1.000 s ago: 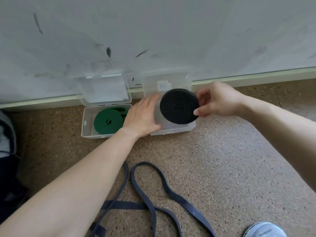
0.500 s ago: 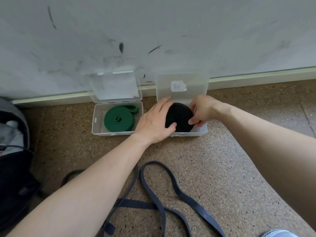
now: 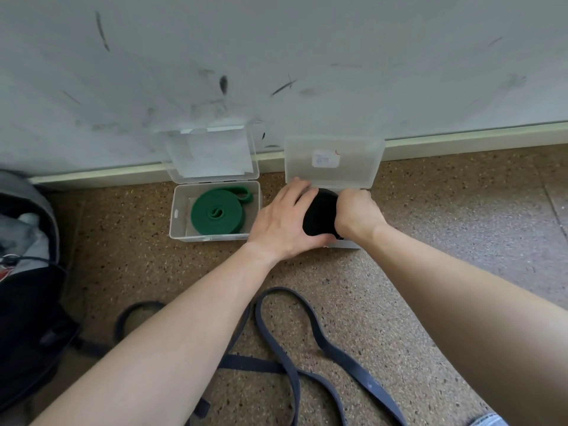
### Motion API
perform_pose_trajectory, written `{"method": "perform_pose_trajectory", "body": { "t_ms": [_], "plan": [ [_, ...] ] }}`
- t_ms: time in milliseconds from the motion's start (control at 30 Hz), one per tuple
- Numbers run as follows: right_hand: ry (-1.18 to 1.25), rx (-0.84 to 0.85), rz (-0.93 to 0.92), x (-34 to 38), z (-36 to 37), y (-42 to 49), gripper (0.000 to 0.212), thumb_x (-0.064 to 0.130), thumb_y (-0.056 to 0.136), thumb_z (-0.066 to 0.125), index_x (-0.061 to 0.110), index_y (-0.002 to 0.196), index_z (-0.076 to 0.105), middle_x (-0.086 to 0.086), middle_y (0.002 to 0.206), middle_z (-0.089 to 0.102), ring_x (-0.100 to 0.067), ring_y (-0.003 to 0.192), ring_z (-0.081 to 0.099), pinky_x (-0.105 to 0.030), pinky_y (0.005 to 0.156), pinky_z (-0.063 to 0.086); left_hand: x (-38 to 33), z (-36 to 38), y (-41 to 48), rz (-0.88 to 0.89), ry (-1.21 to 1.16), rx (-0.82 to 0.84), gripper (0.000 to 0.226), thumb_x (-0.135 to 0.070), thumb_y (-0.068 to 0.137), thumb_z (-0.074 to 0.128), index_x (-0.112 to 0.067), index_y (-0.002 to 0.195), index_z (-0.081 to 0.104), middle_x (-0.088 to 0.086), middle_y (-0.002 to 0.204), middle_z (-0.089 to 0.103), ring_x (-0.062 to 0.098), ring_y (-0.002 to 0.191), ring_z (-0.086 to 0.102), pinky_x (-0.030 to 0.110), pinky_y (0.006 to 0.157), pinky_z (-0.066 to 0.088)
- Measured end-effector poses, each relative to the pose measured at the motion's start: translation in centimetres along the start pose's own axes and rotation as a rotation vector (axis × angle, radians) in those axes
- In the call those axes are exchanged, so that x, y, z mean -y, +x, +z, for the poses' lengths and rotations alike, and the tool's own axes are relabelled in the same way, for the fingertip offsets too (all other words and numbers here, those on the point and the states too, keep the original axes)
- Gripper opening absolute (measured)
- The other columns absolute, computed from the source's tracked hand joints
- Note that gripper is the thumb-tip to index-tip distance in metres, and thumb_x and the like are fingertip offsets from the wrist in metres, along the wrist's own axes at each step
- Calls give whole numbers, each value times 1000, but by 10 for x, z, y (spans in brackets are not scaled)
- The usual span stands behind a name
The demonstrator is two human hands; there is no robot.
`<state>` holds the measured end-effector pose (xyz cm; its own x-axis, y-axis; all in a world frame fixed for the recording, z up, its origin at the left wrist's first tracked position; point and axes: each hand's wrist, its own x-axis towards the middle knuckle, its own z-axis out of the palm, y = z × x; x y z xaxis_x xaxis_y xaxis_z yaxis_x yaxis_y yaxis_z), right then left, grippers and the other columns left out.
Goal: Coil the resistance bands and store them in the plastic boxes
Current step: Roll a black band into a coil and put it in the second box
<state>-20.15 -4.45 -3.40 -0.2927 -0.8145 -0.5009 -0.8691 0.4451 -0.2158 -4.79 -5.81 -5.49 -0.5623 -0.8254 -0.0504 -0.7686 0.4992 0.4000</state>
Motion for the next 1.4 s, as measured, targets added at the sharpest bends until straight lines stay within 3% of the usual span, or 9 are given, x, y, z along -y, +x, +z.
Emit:
{"method": "perform_pose_trajectory", "body": {
  "t_ms": [133,267,433,633,867,1033,1167,1400],
  "plan": [
    [-46,9,-24,2,1,0,28,-4,89,54,-1,116,59,-25,121,59,-37,111,63,-40,81,54,3,8,-3,21,-13,-43,100,-76,70,57,-9,143,46,4,155,39,21,150,25,52,107,46],
    [-144,13,-70,5,4,2,17,-2,89,55,3,104,60,-16,104,63,-31,93,65,-32,59,45,4,14,-5,25,4,-63,103,-79,71,50,-4,141,48,6,155,41,20,150,25,51,106,47],
    [-129,-10,-55,6,7,3,25,-1,91,55,2,115,59,-17,117,62,-33,108,66,-37,76,54,3,17,-6,-12,28,-43,103,-80,71,45,-5,142,47,1,159,33,15,152,16,45,108,47],
    [-176,-27,-85,7,11,3,26,1,95,52,2,121,55,-19,123,61,-33,109,66,-36,77,55,-1,16,-5,-25,109,-58,96,-81,69,45,-9,130,56,-1,155,36,16,150,22,42,95,53],
    [-126,-31,-66,7,12,3,26,1,95,53,0,120,56,-19,121,62,-32,109,67,-35,73,52,0,17,-4,18,186,-43,95,-80,70,41,-5,125,60,5,155,36,23,148,23,40,116,34],
    [105,-73,-11,4,9,-11,13,-5,88,58,7,94,59,-19,104,68,-38,98,68,-37,69,51,-5,15,-7,10,288,-7,98,-80,73,37,-5,134,54,9,157,31,28,149,20,44,122,21],
    [152,-28,11,-1,3,-27,25,-4,79,74,-2,103,65,-21,104,69,-41,99,68,-35,67,48,-7,11,-12,-36,308,13,98,-82,78,39,-8,142,46,10,161,23,31,149,18,45,122,22],
    [-7,43,-56,-1,-2,-40,18,6,89,67,2,106,64,-15,98,66,-36,95,69,-36,68,48,-15,-4,-18,-85,212,27,88,-71,85,51,-12,149,39,8,162,24,26,149,24,40,119,25]
  ]
}}
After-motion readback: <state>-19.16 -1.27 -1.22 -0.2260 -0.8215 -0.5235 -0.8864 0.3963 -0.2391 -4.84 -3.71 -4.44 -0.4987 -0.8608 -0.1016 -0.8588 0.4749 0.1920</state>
